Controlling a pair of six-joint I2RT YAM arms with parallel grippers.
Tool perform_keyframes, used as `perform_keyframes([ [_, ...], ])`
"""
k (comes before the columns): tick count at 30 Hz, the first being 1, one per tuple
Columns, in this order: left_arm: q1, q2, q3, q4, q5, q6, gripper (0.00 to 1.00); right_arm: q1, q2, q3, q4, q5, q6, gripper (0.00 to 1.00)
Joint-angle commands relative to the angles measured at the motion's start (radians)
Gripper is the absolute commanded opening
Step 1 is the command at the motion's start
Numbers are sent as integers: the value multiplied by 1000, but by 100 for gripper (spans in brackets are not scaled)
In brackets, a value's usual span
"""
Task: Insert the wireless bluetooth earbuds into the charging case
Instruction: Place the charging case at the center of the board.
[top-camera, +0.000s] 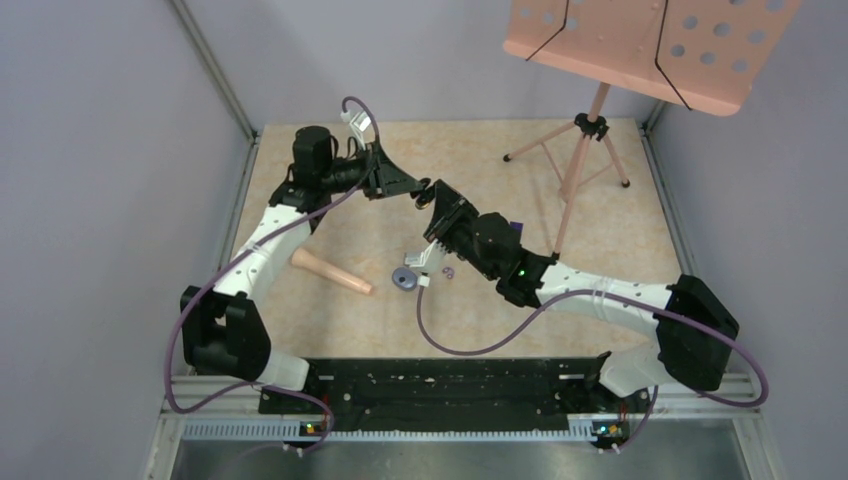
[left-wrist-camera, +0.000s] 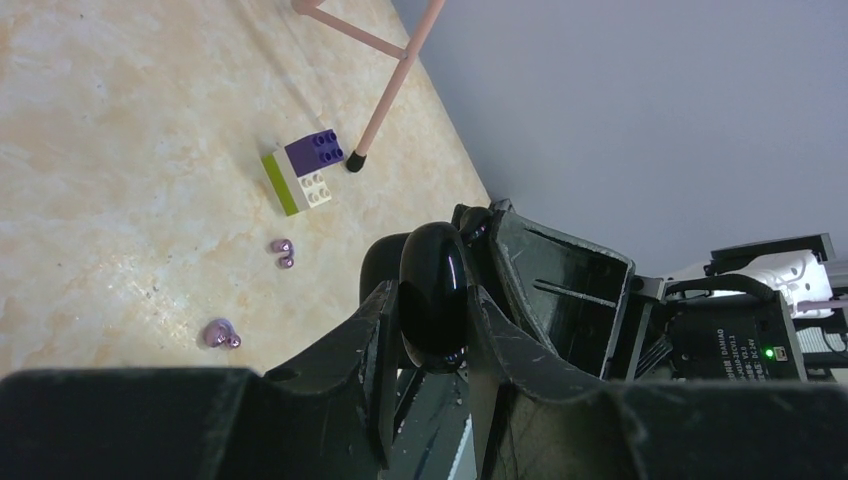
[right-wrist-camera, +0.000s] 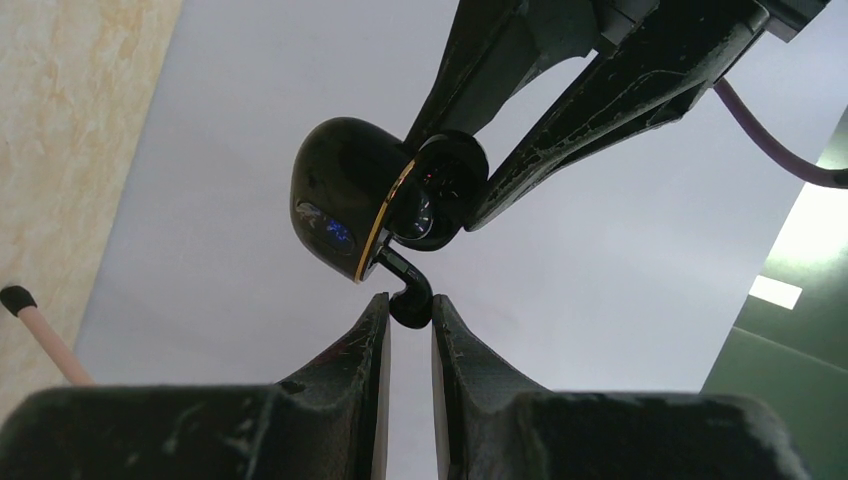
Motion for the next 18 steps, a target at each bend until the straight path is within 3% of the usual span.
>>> perform_keyframes([
  [1,11,-4,20,91,24,-39,0,-5,15,24,-14,-39,-52,0],
  [18,28,15,-8,112,19,-84,0,-10,89,95,-83,-107,-168,0],
])
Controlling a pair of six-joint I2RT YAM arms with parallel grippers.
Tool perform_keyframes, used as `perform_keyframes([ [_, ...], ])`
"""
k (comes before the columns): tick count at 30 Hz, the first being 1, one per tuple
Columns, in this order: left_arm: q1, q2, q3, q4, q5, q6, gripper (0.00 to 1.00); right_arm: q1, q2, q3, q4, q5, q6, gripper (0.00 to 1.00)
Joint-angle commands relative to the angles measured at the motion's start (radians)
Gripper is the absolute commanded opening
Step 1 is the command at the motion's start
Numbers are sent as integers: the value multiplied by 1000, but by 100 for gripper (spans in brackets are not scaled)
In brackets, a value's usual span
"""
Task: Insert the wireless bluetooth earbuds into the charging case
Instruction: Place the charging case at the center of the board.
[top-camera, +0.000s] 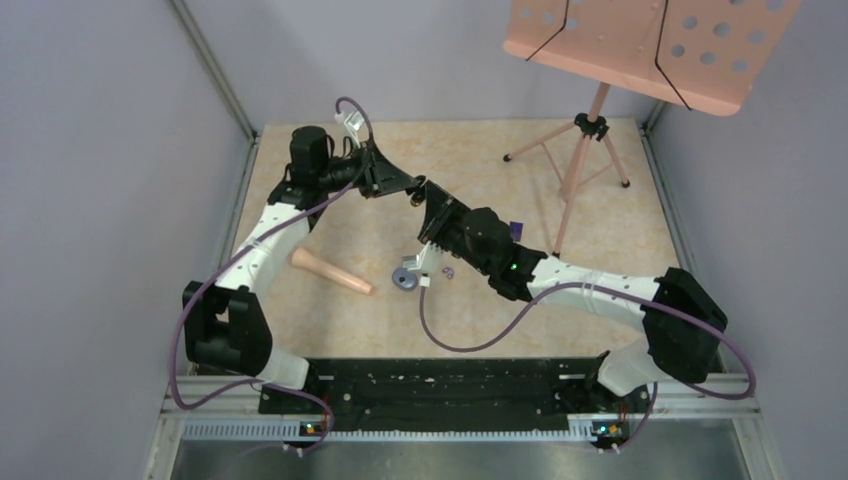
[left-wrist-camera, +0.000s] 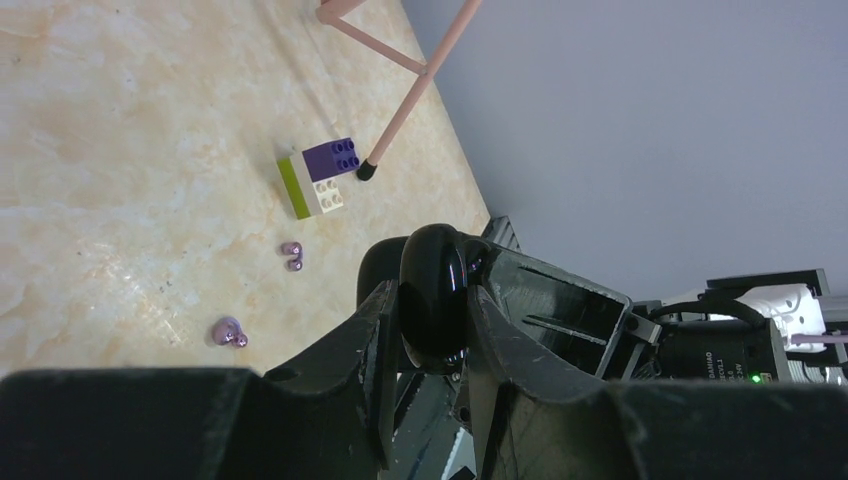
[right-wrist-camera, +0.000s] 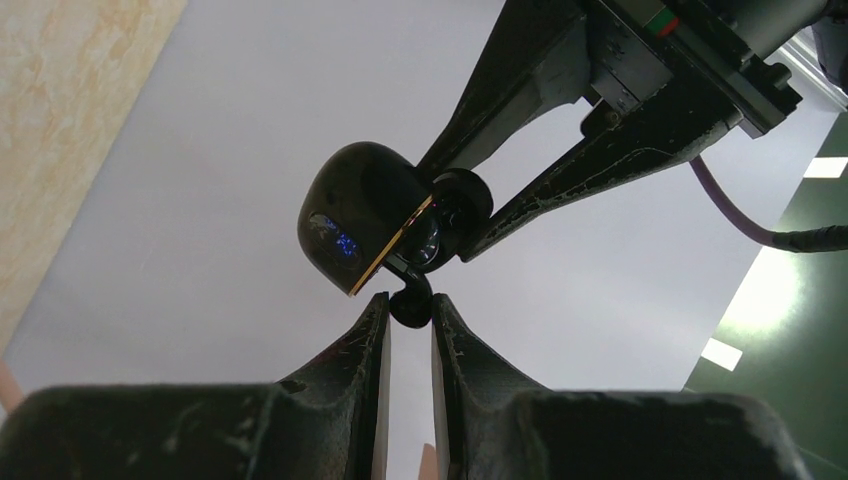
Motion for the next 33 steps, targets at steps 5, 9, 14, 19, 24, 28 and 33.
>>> perform_keyframes([
  [5,25,-7,-27,123,21,-69,0,-4,50,65,-42,-37,-38,0],
  [9,36,-5,-31,129,20,-76,0,-4,44,61,-66,-14,-33,0],
  [14,36,-5,-26,105,9,-54,0,-27,65,80,-9,2,-14,0],
  [19,37,-5,-27,84,-3,-50,0,-61,106,136,24,22,-18,0],
  [24,37,3,-20,80,-6,-51,0,-70,106,142,2,15,-25,0],
  [28,40,1,-22,78,-11,-48,0,-70,92,129,-7,11,-22,0],
  [33,42,1,-25,97,-3,-59,0,-71,93,107,6,2,-25,0],
])
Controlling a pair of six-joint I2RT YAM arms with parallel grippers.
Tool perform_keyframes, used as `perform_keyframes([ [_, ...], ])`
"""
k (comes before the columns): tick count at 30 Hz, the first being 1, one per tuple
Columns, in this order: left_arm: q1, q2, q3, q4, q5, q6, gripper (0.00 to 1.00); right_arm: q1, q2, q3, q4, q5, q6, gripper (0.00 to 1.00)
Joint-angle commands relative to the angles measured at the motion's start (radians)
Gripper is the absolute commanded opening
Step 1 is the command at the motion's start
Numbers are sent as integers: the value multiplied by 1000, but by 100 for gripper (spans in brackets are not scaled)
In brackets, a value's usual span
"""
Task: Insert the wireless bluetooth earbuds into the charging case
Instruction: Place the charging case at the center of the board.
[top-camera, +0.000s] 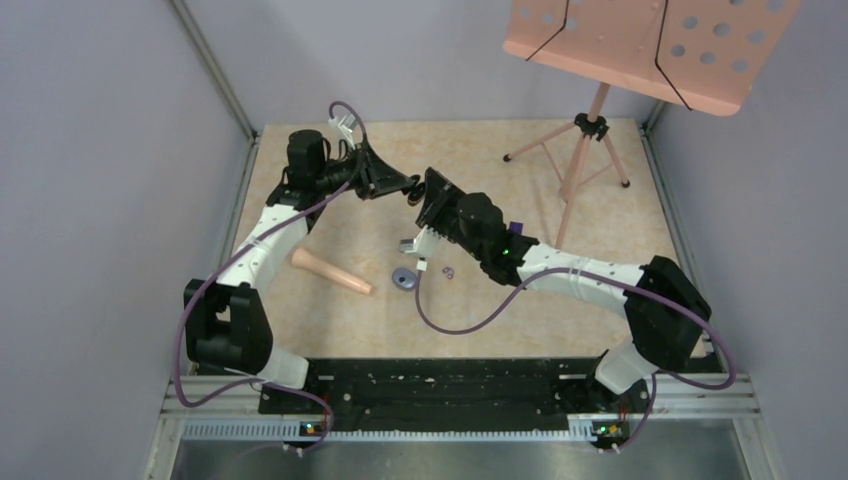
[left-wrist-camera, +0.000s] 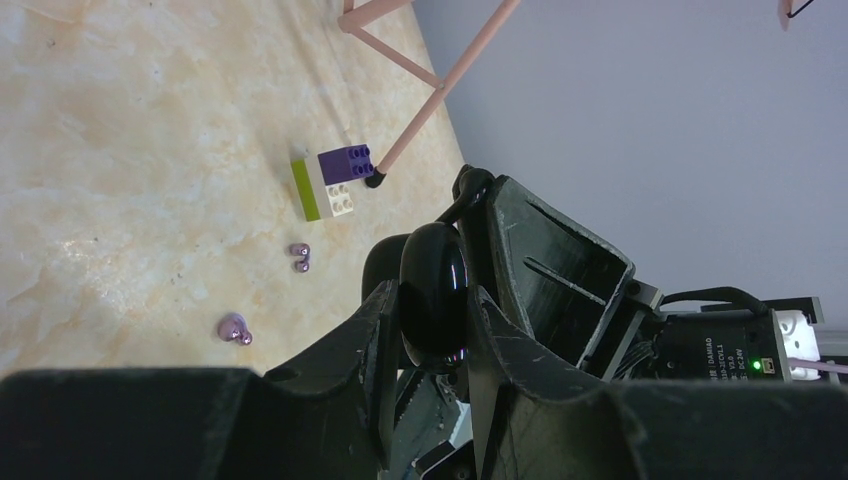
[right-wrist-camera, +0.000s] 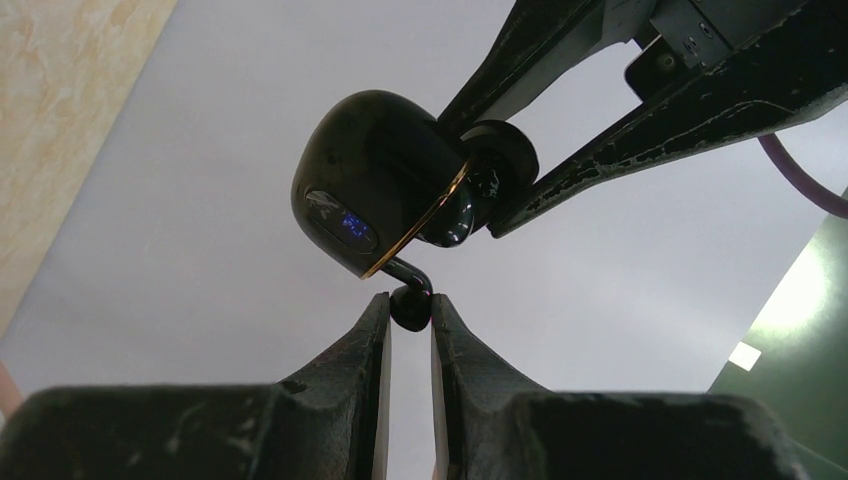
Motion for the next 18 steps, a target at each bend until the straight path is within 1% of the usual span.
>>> perform_keyframes([
  [1,5,-9,11,69,19,-9,0,-6,-3,8,26,-2,-10,0],
  [6,7,-9,9,82,28,-17,0,-6,8,5,38,-11,-19,0],
  [15,31,7,-8,150,33,-102,0,-4,-13,-25,32,-53,-40,0],
  [18,31,7,-7,146,33,-100,0,-6,1,-6,39,-34,-26,0],
])
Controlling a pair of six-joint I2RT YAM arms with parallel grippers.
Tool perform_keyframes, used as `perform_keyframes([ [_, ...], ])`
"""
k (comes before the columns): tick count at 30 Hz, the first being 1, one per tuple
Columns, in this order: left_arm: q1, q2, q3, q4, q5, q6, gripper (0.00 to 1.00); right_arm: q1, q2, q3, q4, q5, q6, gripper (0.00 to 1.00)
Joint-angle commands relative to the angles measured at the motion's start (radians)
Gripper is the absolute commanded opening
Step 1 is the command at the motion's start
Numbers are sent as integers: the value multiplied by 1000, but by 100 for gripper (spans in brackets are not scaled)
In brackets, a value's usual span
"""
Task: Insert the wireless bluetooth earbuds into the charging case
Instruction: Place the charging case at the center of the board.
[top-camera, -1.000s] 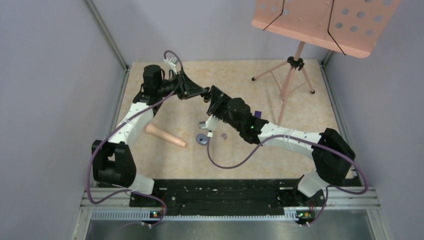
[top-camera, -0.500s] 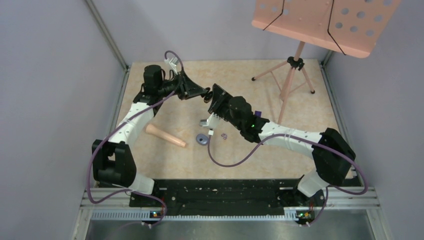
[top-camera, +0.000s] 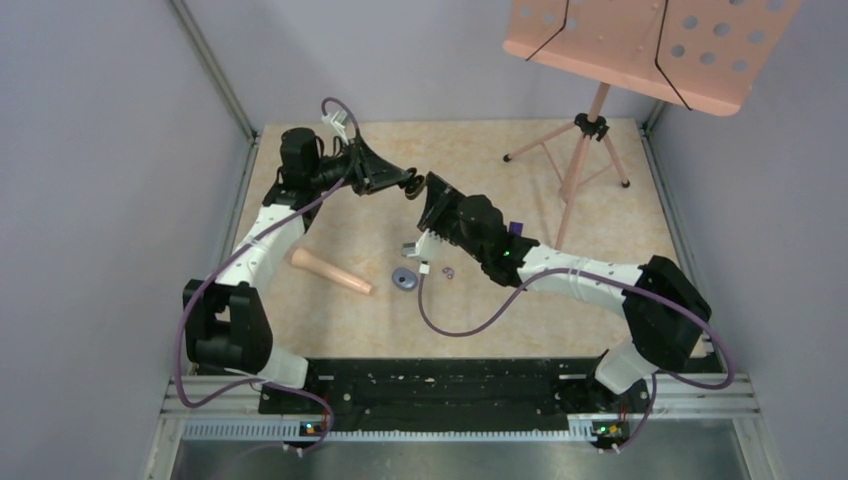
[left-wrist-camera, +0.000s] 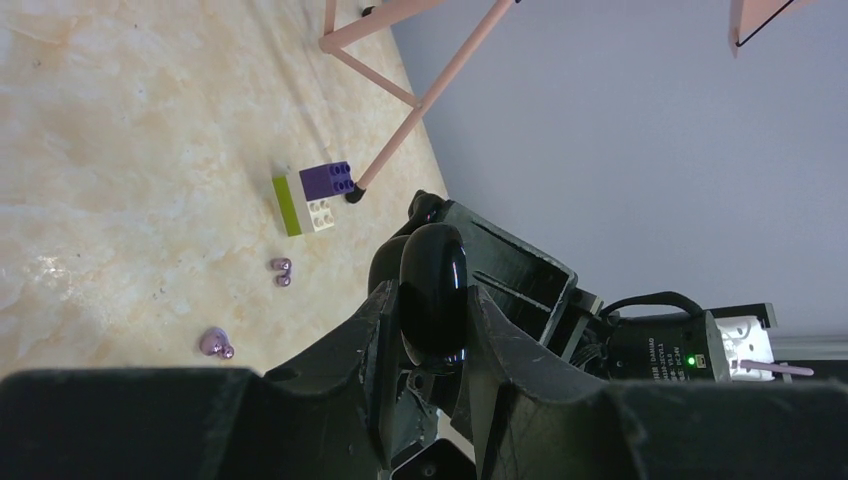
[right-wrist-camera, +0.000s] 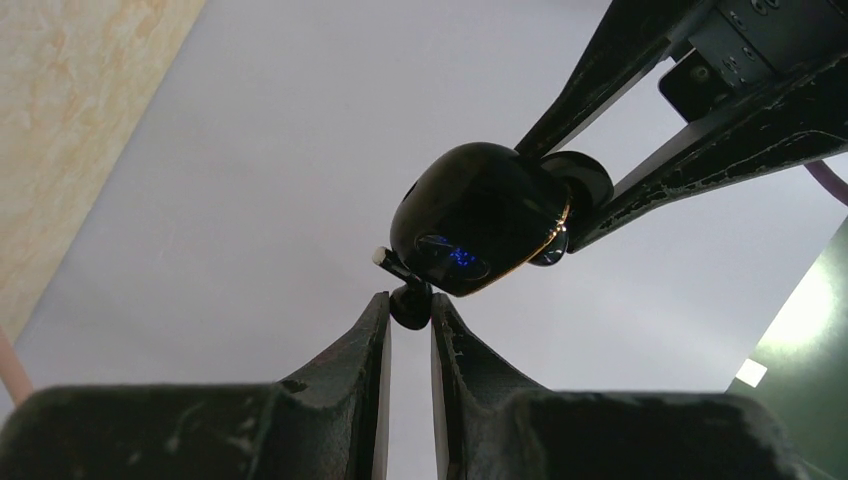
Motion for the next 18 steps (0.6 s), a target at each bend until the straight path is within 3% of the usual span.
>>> perform_keyframes([
  [1,7,5,-6,71,3,-17,0,-6,13,35,43,-2,-17,0],
  [7,7,10,-2,38,-5,1,0,-31,62,135,76,8,-9,0],
  [18,5,13,11,12,-16,15,0,-24,-4,87,81,-52,-4,0],
])
